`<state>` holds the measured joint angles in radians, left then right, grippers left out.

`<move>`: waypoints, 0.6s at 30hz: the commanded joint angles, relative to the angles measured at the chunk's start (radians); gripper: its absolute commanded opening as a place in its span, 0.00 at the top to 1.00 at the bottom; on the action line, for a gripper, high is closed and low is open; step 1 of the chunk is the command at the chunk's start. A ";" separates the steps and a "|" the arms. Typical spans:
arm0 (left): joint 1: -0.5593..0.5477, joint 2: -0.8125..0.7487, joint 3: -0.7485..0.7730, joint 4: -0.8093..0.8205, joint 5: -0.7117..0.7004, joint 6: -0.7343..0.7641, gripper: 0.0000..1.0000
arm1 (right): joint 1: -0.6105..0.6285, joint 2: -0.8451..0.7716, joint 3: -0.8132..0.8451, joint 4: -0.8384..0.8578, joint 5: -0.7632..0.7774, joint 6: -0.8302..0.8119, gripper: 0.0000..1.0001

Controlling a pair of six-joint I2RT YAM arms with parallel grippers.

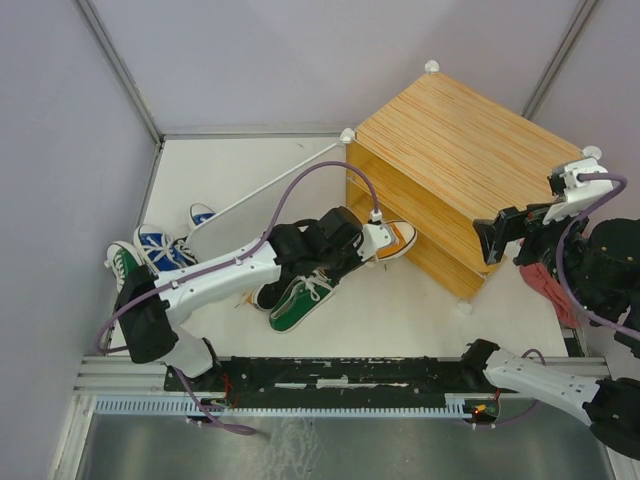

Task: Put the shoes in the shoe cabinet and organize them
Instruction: Place the shoe in the shoe cabinet.

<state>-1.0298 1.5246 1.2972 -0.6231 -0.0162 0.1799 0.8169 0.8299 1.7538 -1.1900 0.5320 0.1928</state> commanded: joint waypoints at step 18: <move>-0.001 -0.169 0.172 -0.104 -0.097 0.017 0.97 | -0.002 0.104 0.077 -0.005 -0.015 -0.035 0.01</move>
<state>-1.0298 1.4086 1.4002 -0.8394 -0.0620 0.1852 0.8169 0.9138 1.7977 -1.2285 0.5140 0.1768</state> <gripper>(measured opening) 0.054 0.991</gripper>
